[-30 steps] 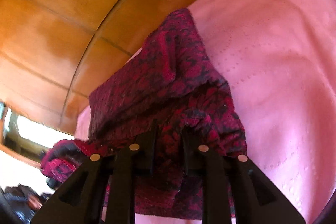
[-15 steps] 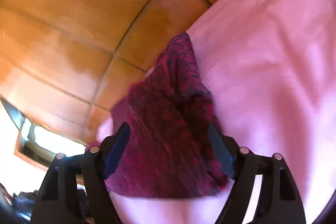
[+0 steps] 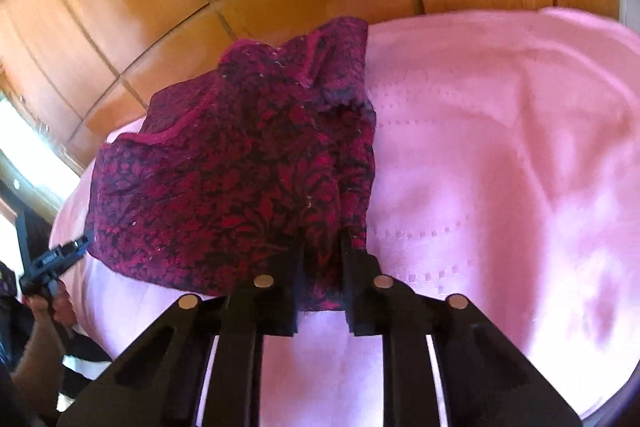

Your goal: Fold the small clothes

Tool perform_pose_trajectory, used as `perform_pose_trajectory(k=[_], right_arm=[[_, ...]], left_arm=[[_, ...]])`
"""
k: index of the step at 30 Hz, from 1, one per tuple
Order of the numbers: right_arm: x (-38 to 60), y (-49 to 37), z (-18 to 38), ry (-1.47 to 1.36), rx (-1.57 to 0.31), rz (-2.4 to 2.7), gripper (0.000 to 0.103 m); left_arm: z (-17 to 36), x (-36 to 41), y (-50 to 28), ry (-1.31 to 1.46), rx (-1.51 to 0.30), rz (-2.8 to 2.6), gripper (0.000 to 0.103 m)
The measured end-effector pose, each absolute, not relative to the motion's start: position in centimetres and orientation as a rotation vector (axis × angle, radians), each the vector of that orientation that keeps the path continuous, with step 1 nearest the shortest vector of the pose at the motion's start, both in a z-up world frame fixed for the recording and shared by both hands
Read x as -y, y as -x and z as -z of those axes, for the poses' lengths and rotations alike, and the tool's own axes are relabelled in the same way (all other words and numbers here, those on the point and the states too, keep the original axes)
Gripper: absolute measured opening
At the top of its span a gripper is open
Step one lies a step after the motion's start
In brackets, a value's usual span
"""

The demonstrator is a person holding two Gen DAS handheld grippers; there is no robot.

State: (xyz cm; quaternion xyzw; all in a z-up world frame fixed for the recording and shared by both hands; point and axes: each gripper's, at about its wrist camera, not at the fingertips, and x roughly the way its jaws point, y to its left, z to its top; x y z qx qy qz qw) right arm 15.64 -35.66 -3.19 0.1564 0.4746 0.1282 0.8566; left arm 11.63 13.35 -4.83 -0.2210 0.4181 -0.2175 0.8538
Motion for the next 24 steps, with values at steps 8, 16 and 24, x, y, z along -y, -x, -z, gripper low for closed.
perform_pose_trajectory(k=[8, 16, 24], right_arm=[[34.6, -16.0, 3.2, -0.352, -0.974, -0.294, 0.029], [31.7, -16.9, 4.4, -0.190, -1.026, -0.302, 0.023], [33.3, -13.5, 2.0, -0.241, -0.999, -0.304, 0.010]], left_arm=[[5.1, -13.1, -11.6, 0.438, -0.874, 0.408, 0.018], [5.7, -12.9, -11.1, 0.417, -0.898, 0.382, 0.025], [3.6, -13.1, -8.2, 0.436, -0.897, 0.389, 0.010]])
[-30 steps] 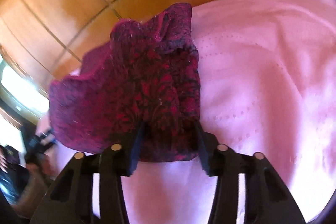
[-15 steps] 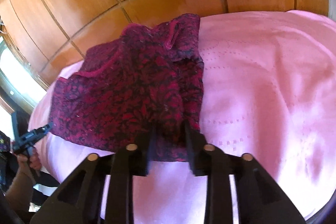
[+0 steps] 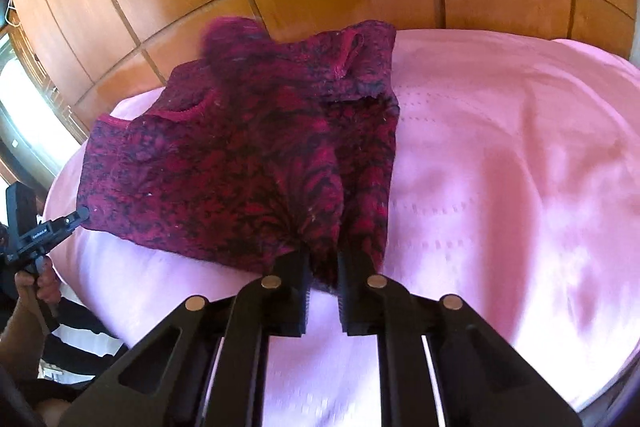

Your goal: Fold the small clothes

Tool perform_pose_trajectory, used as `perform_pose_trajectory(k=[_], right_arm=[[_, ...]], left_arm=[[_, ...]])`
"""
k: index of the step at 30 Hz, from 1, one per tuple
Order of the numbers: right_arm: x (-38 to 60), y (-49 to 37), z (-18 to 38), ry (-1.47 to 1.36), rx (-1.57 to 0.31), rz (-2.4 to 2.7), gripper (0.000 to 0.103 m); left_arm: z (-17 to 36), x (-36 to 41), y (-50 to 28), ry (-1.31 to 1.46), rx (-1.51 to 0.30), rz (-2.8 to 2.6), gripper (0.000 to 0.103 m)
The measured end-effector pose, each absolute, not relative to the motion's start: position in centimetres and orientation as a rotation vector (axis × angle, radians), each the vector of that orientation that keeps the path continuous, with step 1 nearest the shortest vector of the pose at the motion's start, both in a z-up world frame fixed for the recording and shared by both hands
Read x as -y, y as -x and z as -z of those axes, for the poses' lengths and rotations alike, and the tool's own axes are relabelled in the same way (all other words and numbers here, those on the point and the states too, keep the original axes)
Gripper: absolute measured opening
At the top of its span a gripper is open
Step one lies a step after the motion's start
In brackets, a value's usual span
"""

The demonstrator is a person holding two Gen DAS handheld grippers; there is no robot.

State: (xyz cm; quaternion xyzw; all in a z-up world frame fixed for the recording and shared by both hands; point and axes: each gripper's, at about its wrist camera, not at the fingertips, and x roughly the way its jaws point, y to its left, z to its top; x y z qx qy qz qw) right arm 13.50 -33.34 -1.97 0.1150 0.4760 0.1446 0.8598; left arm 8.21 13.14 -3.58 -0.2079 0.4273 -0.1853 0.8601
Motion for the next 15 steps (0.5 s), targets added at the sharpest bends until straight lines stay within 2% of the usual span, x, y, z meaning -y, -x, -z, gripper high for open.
perform_pose_trajectory(k=[6, 12, 15], right_arm=[[35.5, -9.4, 0.9, -0.352, -1.030, -0.340, 0.010], [37.1, -5.1, 2.2, -0.404, -1.122, -0.326, 0.010], [36.8, -5.7, 1.7, -0.372, -1.105, -0.304, 0.020]], left_arm=[[2.3, -13.2, -4.2, 0.476, -0.917, 0.415, 0.010], [3.0, -12.6, -0.1, 0.481, -1.013, 0.425, 0.013], [2.2, -12.9, -0.4, 0.428, -0.984, 0.363, 0.020]])
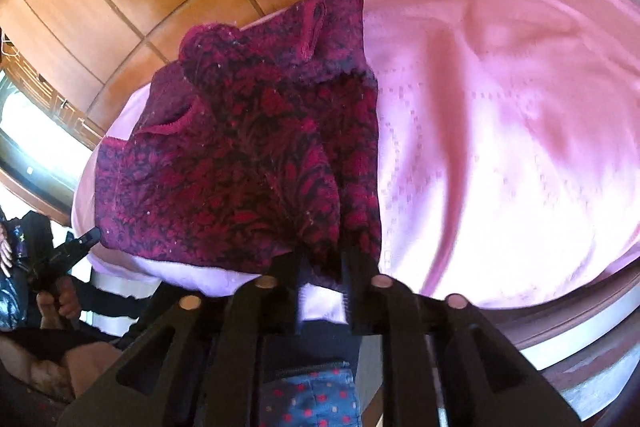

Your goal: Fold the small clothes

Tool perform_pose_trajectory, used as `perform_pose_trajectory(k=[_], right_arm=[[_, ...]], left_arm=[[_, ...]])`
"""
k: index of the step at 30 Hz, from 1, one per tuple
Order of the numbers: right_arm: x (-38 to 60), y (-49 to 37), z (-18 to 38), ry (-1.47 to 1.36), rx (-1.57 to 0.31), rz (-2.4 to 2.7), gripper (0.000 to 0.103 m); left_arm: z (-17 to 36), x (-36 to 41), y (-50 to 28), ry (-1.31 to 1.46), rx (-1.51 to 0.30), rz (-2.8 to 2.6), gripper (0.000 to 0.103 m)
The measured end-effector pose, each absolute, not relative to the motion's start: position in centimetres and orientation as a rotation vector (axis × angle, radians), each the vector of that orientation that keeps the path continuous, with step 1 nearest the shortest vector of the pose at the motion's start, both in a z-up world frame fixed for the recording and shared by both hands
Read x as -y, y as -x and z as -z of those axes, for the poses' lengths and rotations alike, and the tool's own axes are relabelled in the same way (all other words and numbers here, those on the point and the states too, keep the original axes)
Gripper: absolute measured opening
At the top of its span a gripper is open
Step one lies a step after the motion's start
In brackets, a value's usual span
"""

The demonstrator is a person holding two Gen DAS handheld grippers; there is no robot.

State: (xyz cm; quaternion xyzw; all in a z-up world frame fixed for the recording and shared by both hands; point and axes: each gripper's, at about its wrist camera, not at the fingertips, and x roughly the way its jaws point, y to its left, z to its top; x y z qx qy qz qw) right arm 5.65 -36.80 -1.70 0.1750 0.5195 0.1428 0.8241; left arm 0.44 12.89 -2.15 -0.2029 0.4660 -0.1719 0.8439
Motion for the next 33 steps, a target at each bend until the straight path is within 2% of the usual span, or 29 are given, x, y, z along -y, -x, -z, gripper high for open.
perform_pose_trajectory(k=[2, 4, 6, 9, 11, 14, 15, 16, 17, 18, 19, 23, 28, 33], right_arm=[[36.1, -6.4, 0.2, -0.290, -1.053, -0.283, 0.022], [34.9, -7.3, -1.3, -0.206, -1.001, -0.268, 0.027], [33.8, -8.0, -2.7, -0.152, -0.935, -0.274, 0.034], [31.5, -9.7, -4.2, -0.062, -0.859, -0.303, 0.036], [30.1, -11.0, -4.0, -0.003, -0.849, -0.311, 0.041], [28.9, -12.9, -2.9, 0.068, -0.858, -0.300, 0.039], [28.5, -13.5, -2.3, 0.092, -0.874, -0.301, 0.032], [28.3, -14.0, -1.6, 0.122, -0.887, -0.283, 0.021], [28.5, -14.2, -1.0, 0.141, -0.901, -0.273, 0.019], [29.0, -14.5, -0.6, 0.139, -0.911, -0.265, 0.015], [29.7, -14.5, -0.7, 0.121, -0.910, -0.248, 0.013], [33.1, -13.8, -1.1, -0.028, -0.895, -0.211, 0.013], [32.5, -15.6, 3.1, -0.082, -0.977, -0.177, 0.013], [32.4, -14.8, 2.1, -0.060, -0.954, -0.173, 0.013]], left_arm=[[1.0, -13.4, -1.4, 0.422, -0.946, 0.343, 0.037], [-0.2, -13.6, -2.6, 0.393, -0.895, 0.325, 0.046], [-0.9, -13.1, -4.1, 0.361, -0.875, 0.343, 0.046], [-0.9, -11.4, -6.4, 0.303, -0.873, 0.381, 0.047], [-0.5, -10.7, -7.3, 0.262, -0.892, 0.413, 0.055], [0.8, -9.5, -9.1, 0.216, -0.914, 0.438, 0.058], [1.1, -9.4, -9.4, 0.214, -0.915, 0.437, 0.058], [1.6, -9.1, -10.0, 0.220, -0.923, 0.467, 0.054], [1.9, -8.7, -10.3, 0.213, -0.925, 0.483, 0.033], [2.0, -8.4, -10.3, 0.188, -0.922, 0.476, 0.019], [1.8, -8.5, -10.2, 0.175, -0.902, 0.462, 0.014], [1.7, -10.2, -10.0, 0.251, -0.865, 0.403, 0.013], [5.1, -8.8, -11.8, 0.205, -0.953, 0.314, 0.013], [3.3, -9.6, -10.5, 0.243, -0.892, 0.337, 0.013]])
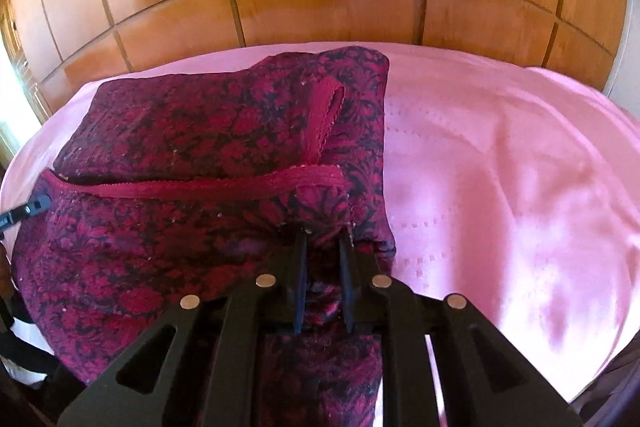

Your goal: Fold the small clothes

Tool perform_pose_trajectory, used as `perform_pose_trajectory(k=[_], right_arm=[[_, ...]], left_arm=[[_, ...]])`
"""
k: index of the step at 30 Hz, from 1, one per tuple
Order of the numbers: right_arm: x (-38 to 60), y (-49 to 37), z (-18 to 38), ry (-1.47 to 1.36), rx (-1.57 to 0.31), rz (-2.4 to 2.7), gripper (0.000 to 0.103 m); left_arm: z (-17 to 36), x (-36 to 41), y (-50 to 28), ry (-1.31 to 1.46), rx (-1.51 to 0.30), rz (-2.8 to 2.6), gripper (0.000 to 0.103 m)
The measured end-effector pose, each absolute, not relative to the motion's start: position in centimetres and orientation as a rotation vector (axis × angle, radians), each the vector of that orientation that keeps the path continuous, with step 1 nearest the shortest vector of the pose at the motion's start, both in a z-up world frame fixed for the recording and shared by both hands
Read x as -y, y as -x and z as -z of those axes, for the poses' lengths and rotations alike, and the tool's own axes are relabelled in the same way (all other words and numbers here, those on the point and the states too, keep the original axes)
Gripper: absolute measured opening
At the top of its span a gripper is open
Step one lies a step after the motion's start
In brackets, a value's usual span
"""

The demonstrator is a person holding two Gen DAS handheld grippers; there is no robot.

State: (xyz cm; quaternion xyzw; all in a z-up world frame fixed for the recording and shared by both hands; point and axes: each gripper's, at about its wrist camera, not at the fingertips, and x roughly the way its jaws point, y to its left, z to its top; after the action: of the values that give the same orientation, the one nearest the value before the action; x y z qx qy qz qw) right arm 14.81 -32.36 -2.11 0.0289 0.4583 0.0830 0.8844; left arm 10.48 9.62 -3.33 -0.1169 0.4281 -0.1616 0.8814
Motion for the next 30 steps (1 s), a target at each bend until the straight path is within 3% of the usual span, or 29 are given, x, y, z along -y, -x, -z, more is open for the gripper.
perform_pose_trajectory(k=[12, 17, 30], right_arm=[[32.0, -9.6, -7.1, -0.106, -0.769, -0.240, 0.012], [31.7, -13.8, -8.3, -0.125, -0.721, -0.211, 0.012], [30.9, -27.8, -5.5, -0.135, -0.756, -0.045, 0.012]], left_arm=[[-4.0, -8.7, -6.1, 0.175, -0.686, 0.393, 0.013], [-5.1, -8.2, -10.2, 0.134, -0.642, 0.362, 0.013], [-2.3, -6.8, -25.7, 0.105, -0.726, 0.229, 0.013]])
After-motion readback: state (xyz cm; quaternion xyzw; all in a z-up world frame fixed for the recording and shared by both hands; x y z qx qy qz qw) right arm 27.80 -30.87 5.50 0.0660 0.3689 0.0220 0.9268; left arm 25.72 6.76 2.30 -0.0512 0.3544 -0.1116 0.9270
